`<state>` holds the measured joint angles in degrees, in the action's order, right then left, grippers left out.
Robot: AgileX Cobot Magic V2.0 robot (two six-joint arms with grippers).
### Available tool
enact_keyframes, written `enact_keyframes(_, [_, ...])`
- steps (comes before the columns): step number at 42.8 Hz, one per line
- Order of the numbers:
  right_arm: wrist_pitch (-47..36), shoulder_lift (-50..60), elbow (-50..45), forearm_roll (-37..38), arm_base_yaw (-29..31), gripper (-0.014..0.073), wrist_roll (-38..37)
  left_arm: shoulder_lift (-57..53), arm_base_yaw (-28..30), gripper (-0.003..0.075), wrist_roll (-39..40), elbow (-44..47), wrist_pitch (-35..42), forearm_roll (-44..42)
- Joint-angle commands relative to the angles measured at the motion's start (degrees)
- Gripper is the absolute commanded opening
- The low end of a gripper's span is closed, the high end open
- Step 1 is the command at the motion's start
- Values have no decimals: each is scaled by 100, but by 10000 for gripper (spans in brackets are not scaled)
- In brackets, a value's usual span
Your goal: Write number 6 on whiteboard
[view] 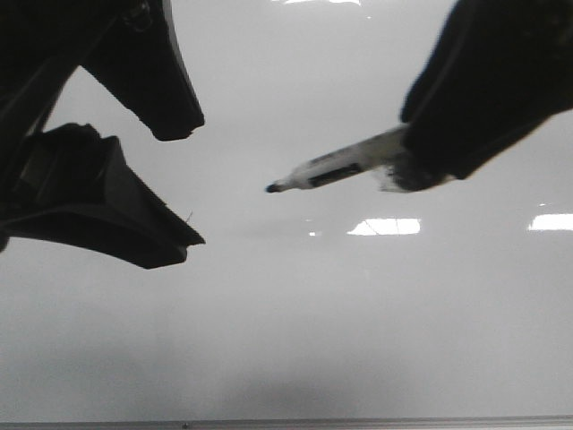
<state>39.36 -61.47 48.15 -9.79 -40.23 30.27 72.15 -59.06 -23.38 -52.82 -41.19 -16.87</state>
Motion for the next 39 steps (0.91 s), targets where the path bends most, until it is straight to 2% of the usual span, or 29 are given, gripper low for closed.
enact_keyframes(1, [-281, 564, -143, -10, 386, -64, 27, -136, -34, 538, 63, -189, 275, -58])
enact_keyframes(5, [-457, 793, -293, -17, 608, -64, 27, -136, -34, 370, 88, -189, 275, -48])
enact_keyframes(9, [-546, 857, -319, -17, 676, -64, 27, -136, -2, 121, 391, -189, 321, -30])
enact_keyframes(12, [-546, 857, -319, -17, 676, -64, 27, -195, 136, -22, 580, -178, 385, 100])
enact_keyframes(15, [-572, 849, -319, -17, 676, -64, 27, -381, 364, -20, 671, -83, 593, 384])
enact_keyframes(19, [-790, 844, -319, -62, 676, -64, 27, -993, 738, -20, 671, 268, 1245, 938])
enact_keyframes(24, [-1418, 762, -319, -338, 676, -64, 27, -2040, 978, -20, 671, 1074, 2268, 1365])
enact_keyframes(29, [-2224, 480, -319, -654, 676, -69, 27, -3263, 976, -20, 671, 1937, 3097, 1730])
enact_keyframes(33, [-2787, 155, -281, -801, 676, -69, 27, -4136, 976, -20, 671, 2564, 3351, 2118])
enact_keyframes(39, [-3103, -444, 42, -946, 676, -69, 27, -5126, 976, -20, 671, 3148, 3356, 2306])
